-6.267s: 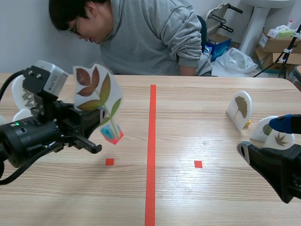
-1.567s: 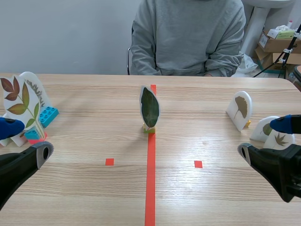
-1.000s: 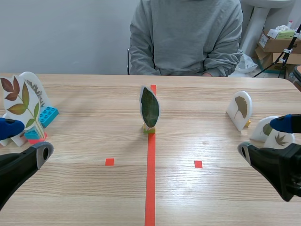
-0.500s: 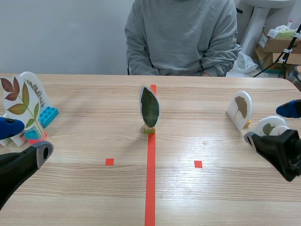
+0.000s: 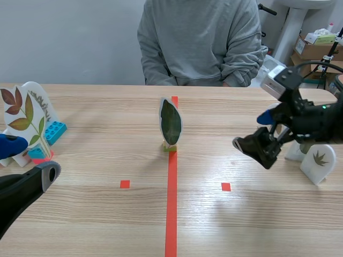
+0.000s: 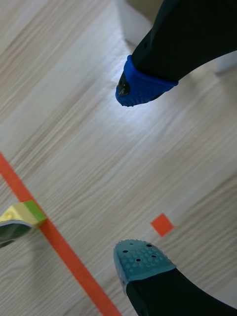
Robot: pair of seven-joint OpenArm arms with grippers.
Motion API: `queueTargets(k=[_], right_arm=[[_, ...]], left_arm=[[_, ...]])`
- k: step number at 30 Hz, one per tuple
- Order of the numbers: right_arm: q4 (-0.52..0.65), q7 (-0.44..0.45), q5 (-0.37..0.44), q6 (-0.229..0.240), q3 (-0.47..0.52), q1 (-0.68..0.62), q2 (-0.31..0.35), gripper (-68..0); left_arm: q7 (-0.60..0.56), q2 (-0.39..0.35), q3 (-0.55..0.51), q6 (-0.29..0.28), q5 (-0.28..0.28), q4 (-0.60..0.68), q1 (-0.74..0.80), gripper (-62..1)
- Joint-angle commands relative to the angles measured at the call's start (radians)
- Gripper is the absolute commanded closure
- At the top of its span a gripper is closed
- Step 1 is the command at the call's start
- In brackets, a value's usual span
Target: Do the leaf sorting experiment
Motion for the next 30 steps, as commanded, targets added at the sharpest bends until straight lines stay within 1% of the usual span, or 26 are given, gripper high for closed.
queueTargets(k=[1, 5, 9, 13, 18, 22, 24, 30], right_arm=[[-0.001, 0.015, -0.005, 0.008, -0.021, 0.073, -0.024, -55.1], [-0.117, 0.047, -0.058, 0.008, -0.124, 0.202, -0.095, -55.1], [-0.239, 0.092, -0.117, 0.003, -0.199, 0.299, -0.181, -55.1], [-0.338, 0.132, -0.177, -0.033, -0.244, 0.361, -0.263, -55.1], [-0.418, 0.165, -0.218, -0.042, -0.27, 0.407, -0.343, -55.1], [-0.459, 0.178, -0.244, -0.042, -0.27, 0.41, -0.382, -55.0], [-0.474, 0.19, -0.244, -0.041, -0.271, 0.41, -0.389, -53.4], [-0.475, 0.21, -0.243, -0.041, -0.271, 0.407, -0.39, -41.6]], left_arm=[[-0.01, -0.001, 0.0, -0.003, -0.006, 0.003, 0.0, -45.4], [-0.01, -0.001, 0.0, -0.003, -0.006, 0.003, 0.0, -45.4], [-0.01, 0.0, 0.0, -0.003, 0.002, 0.003, 0.0, -45.4], [-0.01, 0.0, 0.0, -0.003, 0.002, 0.003, 0.0, -45.4], [-0.01, 0.0, 0.0, -0.003, 0.005, 0.003, 0.0, -45.4], [-0.01, 0.0, 0.0, -0.003, 0.005, 0.003, 0.0, -45.4], [-0.01, 0.0, 0.0, -0.003, 0.005, 0.003, 0.0, -45.4], [-0.01, 0.0, 0.0, -0.003, 0.009, 0.003, 0.0, -45.4]])
